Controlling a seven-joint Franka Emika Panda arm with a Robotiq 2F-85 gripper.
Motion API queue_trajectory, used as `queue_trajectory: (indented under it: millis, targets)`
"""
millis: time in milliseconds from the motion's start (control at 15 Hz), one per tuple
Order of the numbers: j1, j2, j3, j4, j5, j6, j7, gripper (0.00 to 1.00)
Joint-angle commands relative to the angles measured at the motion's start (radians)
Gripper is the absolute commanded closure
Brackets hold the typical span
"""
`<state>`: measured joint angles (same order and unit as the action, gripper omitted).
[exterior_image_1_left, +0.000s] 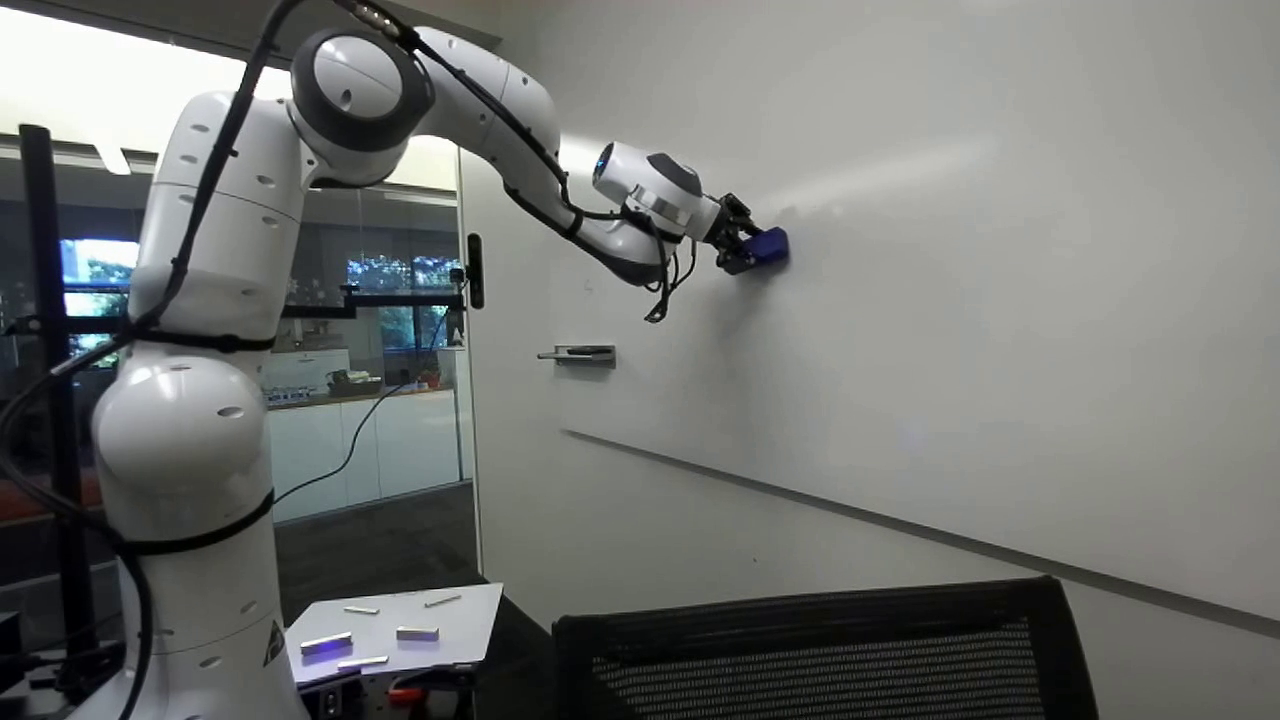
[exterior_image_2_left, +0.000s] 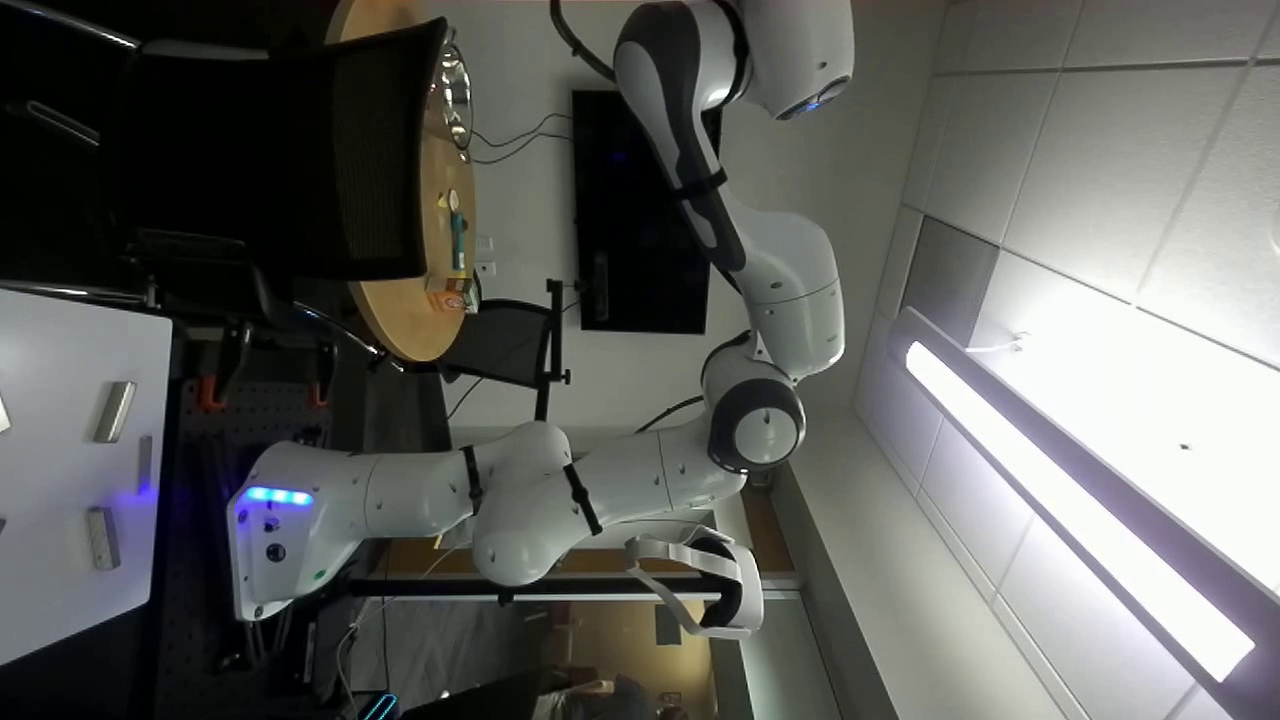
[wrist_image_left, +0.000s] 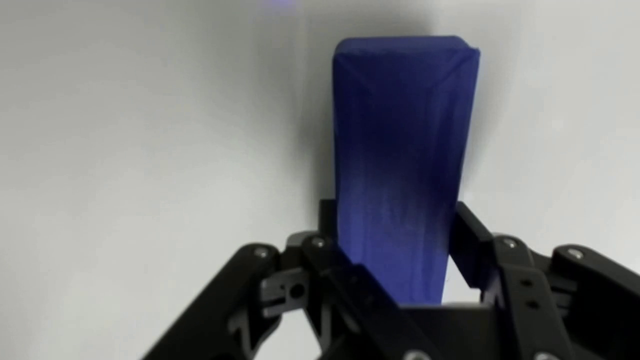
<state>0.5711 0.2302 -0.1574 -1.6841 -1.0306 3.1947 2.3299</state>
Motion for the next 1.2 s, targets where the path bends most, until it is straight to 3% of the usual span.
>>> queue_trajectory:
  millis: [0, 267, 600, 1133]
  targets:
    - [0.071, -0.078, -0.054, -0.079, -0.158, 0.110, 0.076, 0.69]
    - [0.131, -0.101, -0.094, -0.060, -0.239, 0.155, 0.090, 0.69]
    - [0.149, -0.043, -0.152, 0.076, -0.183, 0.094, 0.136, 0.69]
    - [0.169, 0.075, -0.332, 0.325, -0.199, 0.059, 0.310, 0.69]
